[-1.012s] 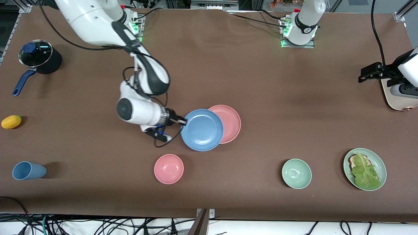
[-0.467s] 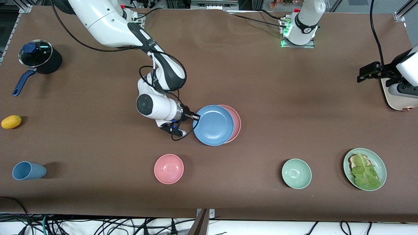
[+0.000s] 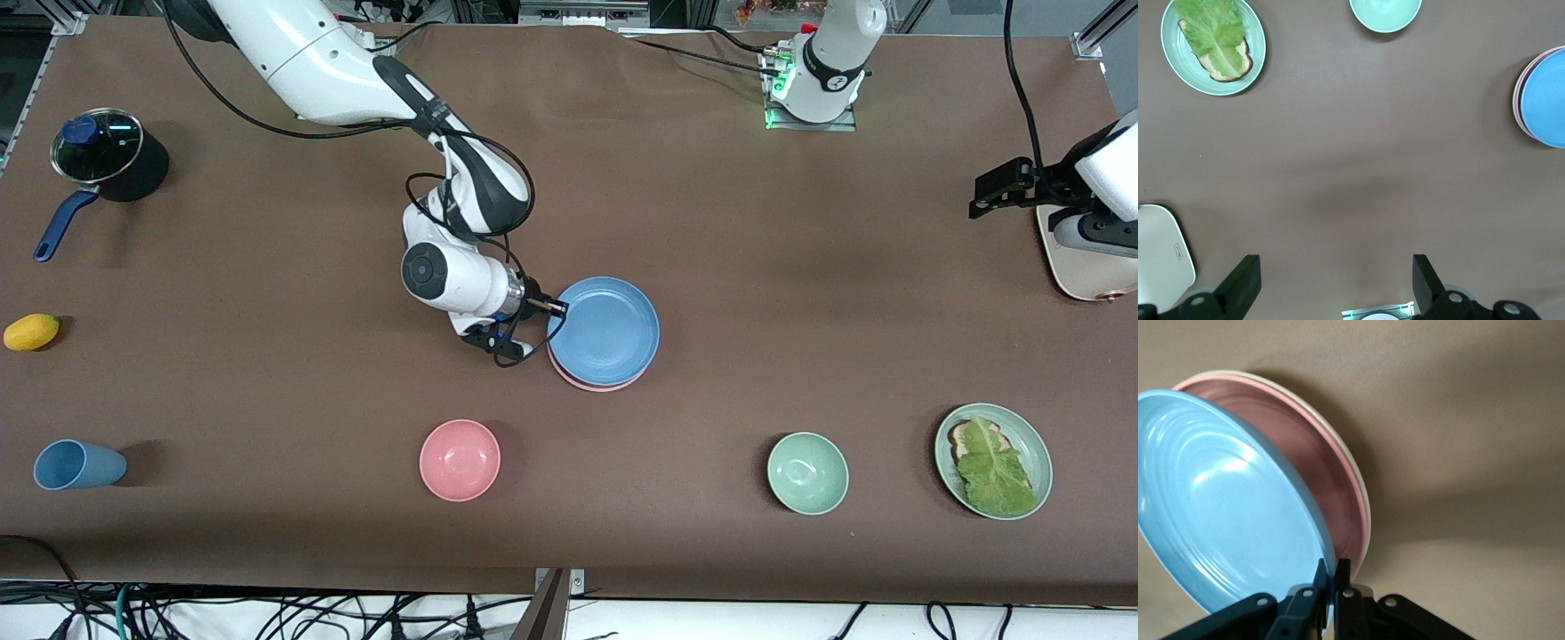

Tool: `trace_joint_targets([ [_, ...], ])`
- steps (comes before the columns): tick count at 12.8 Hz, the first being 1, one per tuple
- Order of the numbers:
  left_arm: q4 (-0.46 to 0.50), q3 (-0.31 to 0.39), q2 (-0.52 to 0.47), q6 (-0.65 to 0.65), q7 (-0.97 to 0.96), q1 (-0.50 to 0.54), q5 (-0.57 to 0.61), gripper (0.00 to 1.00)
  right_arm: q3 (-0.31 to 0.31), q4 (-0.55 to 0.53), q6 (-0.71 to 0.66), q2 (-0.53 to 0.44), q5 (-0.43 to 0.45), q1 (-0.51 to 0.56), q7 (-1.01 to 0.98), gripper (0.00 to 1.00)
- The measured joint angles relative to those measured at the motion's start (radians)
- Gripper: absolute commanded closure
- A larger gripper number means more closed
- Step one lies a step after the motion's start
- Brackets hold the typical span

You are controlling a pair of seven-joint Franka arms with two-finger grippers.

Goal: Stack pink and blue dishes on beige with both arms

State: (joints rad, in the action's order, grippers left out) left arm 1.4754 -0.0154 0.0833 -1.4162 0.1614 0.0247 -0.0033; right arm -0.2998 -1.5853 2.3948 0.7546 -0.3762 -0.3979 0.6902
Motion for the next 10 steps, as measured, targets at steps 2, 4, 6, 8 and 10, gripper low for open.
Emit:
trace_joint_targets([
  [2,-0.001,0.0,-0.005,-0.003,-0.002,0.0,0.0,0.0,0.002,0.0,0.005,0.003,0.0,-0.001,0.0,0.0],
  [4,-0.001,0.0,-0.007,-0.003,-0.034,-0.001,0.0,0.0,0.01,0.004,0.011,0.002,0.001,0.003,0.0,0.0],
  [6,-0.001,-0.001,-0.008,-0.004,-0.073,-0.001,0.0,0.0,0.052,0.007,0.005,-0.018,0.013,0.002,-0.003,0.0],
  [8,-0.001,-0.001,-0.008,-0.004,-0.085,-0.001,0.0,0.0,0.117,0.013,-0.051,-0.062,0.08,0.005,-0.008,0.0],
  [10,-0.001,-0.001,-0.008,-0.004,-0.091,-0.001,0.0,0.0,0.165,0.017,-0.138,-0.121,0.183,0.008,-0.008,0.0],
])
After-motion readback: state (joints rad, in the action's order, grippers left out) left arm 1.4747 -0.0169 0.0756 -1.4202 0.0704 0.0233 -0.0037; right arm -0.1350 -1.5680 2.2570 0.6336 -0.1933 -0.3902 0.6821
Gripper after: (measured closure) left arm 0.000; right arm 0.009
